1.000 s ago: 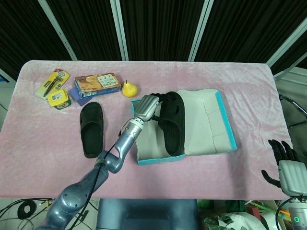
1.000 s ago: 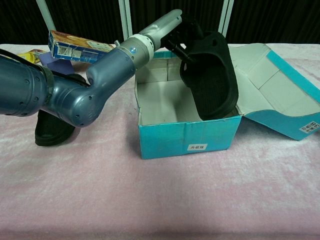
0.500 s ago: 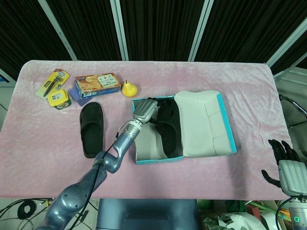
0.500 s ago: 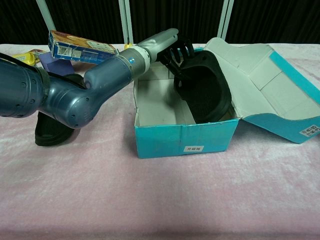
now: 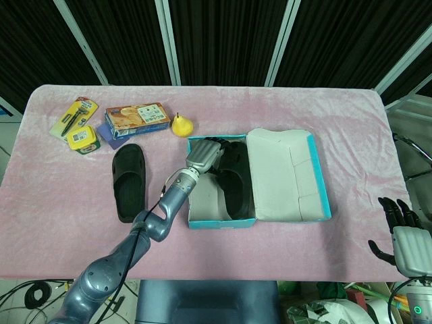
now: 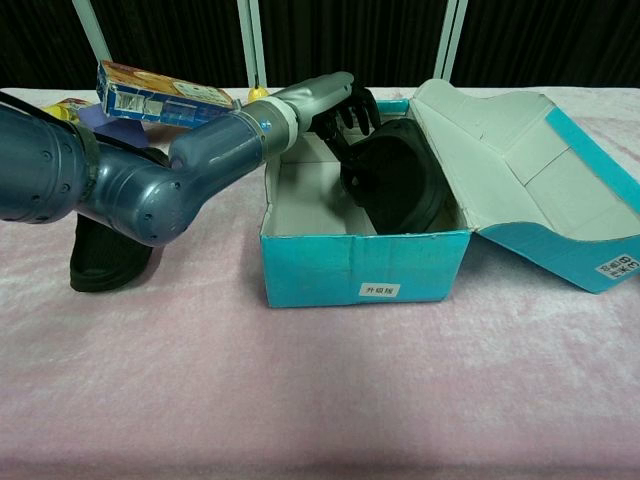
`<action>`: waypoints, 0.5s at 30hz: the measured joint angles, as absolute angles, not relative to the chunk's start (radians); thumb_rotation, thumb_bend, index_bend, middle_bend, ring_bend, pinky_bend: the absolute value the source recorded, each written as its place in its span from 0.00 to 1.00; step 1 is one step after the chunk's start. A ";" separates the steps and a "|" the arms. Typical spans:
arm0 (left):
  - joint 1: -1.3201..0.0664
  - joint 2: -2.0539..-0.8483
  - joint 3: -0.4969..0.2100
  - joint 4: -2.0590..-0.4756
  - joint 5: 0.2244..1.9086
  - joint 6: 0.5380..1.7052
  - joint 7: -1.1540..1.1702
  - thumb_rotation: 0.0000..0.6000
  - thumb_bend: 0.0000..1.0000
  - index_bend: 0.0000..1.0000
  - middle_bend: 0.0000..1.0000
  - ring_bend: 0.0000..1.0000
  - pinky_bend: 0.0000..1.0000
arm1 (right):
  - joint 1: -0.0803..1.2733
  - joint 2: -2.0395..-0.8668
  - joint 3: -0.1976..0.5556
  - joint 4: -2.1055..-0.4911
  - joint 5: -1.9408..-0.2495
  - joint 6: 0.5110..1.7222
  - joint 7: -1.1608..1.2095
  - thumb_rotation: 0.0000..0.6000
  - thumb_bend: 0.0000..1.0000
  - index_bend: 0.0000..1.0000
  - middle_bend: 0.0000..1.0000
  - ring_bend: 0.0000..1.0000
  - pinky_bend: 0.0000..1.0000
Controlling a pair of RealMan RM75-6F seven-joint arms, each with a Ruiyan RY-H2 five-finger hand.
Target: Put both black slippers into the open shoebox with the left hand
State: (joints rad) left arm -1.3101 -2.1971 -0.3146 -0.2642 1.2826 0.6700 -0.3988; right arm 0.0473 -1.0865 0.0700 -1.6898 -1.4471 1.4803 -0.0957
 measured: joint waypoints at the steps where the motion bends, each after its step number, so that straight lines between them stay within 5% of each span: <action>1: -1.310 -2.196 -0.315 -0.265 1.280 0.668 -0.381 1.00 0.00 0.27 0.29 0.21 0.24 | 0.047 -1.087 0.070 -1.690 -1.447 1.480 -0.096 1.00 0.16 0.10 0.08 0.05 0.15; 10: -1.288 -2.173 -0.307 -0.310 1.283 0.702 -0.333 1.00 0.00 0.01 0.04 0.01 0.09 | 0.046 -1.086 0.069 -1.696 -1.453 1.485 -0.102 1.00 0.16 0.10 0.08 0.05 0.15; 15: -1.273 -2.150 -0.307 -0.348 1.286 0.727 -0.347 0.93 0.00 0.00 0.00 0.00 0.01 | 0.044 -1.085 0.069 -1.698 -1.458 1.491 -0.101 1.00 0.16 0.10 0.08 0.05 0.15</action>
State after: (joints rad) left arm -1.2730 -2.1502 -0.3066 -0.3476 1.2864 0.7275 -0.3467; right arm 0.0436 -1.0852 0.0686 -1.6977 -1.4575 1.4910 -0.1011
